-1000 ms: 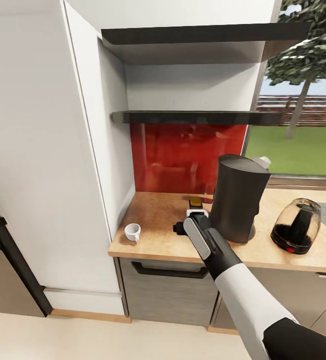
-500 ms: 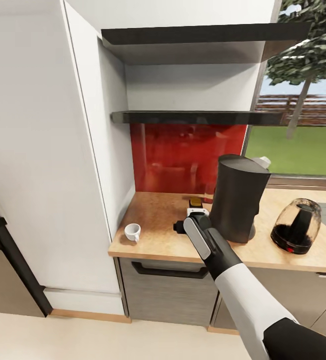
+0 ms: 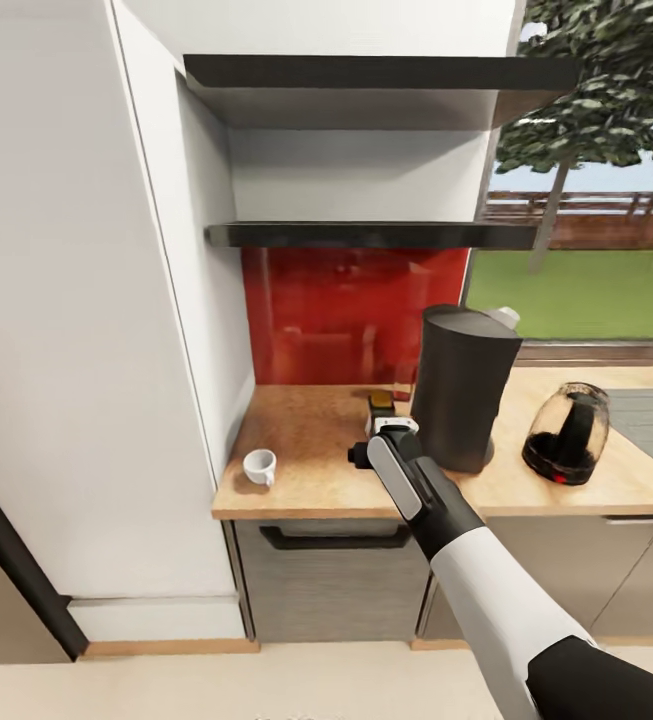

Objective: Set up a coffee station on the kitchen countertop: keep the coffee maker on the countertop, move the bottle of coffee from the kitchen shelf to the counter next to the coffee maker, place a paper coffee filter on top of the coffee maker, put the saucer next to the coffee maker with the coffee cup on the saucer, and place the electric kettle next to the coffee maker.

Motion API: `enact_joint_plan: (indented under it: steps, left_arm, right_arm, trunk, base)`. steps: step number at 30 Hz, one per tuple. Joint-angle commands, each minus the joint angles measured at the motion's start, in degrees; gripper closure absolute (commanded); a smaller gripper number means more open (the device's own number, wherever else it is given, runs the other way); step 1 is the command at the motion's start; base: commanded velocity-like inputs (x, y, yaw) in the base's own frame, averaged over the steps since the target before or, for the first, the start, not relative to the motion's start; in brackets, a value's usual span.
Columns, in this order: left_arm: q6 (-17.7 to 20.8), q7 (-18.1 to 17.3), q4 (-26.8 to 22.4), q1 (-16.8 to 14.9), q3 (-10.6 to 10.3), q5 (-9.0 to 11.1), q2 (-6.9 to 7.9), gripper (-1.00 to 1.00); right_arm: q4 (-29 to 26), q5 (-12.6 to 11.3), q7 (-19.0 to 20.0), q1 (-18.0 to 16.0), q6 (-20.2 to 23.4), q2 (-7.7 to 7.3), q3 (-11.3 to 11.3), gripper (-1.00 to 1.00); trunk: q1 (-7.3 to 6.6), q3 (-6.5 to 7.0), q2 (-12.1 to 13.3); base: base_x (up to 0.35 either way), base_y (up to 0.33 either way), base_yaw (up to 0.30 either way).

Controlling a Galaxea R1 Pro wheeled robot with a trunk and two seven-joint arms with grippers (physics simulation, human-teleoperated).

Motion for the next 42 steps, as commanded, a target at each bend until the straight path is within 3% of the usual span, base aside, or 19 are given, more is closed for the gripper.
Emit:
enact_joint_plan:
  steps: [1, 12, 19, 37, 42]
  left_arm:
    - [-0.34, -0.24, 0.01, -0.03, 0.55, -0.59, -0.02, -1.00]
    - [-0.27, 0.28, 0.03, 0.23, 0.78, -0.57, 0.29, -1.00]
    - [-0.25, 8.30, 0.58, 0.46, 0.70, -0.56, 0.27, -1.00]
    - [-0.25, 8.86, 0.85, 0.63, 0.69, -0.57, 0.35, -1.00]
    - [-0.25, 8.86, 0.85, 0.56, 0.69, -0.57, 0.32, -1.00]
  right_arm:
    - [0.01, -0.56, -0.59, -0.08, 0.07, 0.00, 0.15, -1.00]
    - [2.06, -0.70, -0.52, -0.07, 0.00, 0.00, 0.20, -1.00]
    - [2.48, -0.59, -0.56, -0.07, 0.05, 0.00, 0.18, -1.00]
    - [4.19, -0.72, -0.63, -0.07, 0.07, 0.00, -0.07, -1.00]
    - [7.50, -0.94, -0.54, -0.07, -0.51, 0.00, -0.07, -1.00]
  trunk:
    - [0.02, -0.12, -0.12]
    - [0.02, -0.12, -0.12]
    - [0.02, -0.12, -0.12]
    - [0.02, -0.12, -0.12]
    - [0.02, -0.12, -0.12]
  base:
    - [-0.121, 0.284, -0.217]
    - [0.045, 0.319, -0.022]
    - [0.187, 0.298, 0.208]
    - [0.117, 0.119, 0.008]
    - [0.020, 0.025, 0.000]
